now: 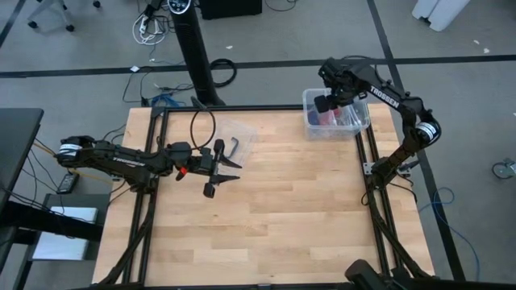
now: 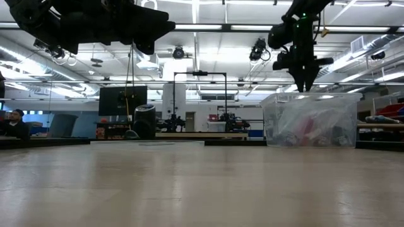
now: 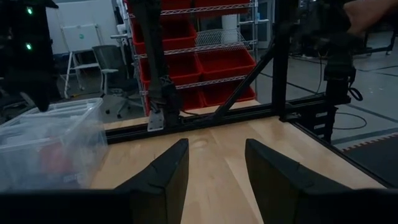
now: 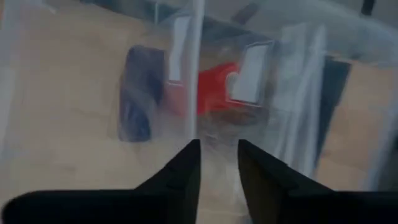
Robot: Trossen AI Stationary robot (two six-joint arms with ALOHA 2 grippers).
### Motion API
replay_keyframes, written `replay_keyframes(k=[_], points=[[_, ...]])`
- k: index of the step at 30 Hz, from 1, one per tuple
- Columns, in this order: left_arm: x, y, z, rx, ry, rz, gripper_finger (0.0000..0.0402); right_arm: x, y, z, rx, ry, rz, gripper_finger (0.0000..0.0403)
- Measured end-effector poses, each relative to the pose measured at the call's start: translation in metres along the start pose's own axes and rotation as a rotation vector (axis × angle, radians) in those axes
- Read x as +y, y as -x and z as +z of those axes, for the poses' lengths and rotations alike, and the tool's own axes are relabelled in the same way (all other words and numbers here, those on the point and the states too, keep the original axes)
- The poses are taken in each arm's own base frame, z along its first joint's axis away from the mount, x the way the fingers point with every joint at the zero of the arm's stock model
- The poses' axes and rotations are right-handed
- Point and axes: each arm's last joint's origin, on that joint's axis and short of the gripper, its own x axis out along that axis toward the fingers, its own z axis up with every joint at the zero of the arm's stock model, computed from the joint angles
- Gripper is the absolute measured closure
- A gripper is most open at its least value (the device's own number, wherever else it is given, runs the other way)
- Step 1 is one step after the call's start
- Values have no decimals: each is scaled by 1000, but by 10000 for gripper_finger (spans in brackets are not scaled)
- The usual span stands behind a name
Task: Roll bandage
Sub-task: Put the transparent zip bag into the transparent bin, then close the lid of the transparent bin
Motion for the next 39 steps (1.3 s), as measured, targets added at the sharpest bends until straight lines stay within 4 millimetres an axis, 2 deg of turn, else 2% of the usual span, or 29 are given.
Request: replay_keyframes(k=[4,9,12,15,19,25,27,31,39], points=[[0,0,0,1,-1,8,239,8,17,3,-45,7,62,262],[0,0,0,6,-1,8,239,45,28,0,-114,72,311,242],[0,0,-1,11,0,8,239,65,31,-1,-184,74,385,243],[0,2,1,18,1,7,239,74,28,-5,-193,69,407,255],[-1,8,7,16,-4,8,239,74,18,-12,-160,127,350,290],[-2,15,10,45,-34,8,239,70,8,-15,-188,188,214,390],[-2,16,10,54,-39,16,239,69,8,-14,-213,184,164,394],[-2,16,9,56,-38,16,239,69,6,-17,-181,189,179,399],[-2,16,8,71,-14,13,239,87,-22,-38,-78,278,307,401]])
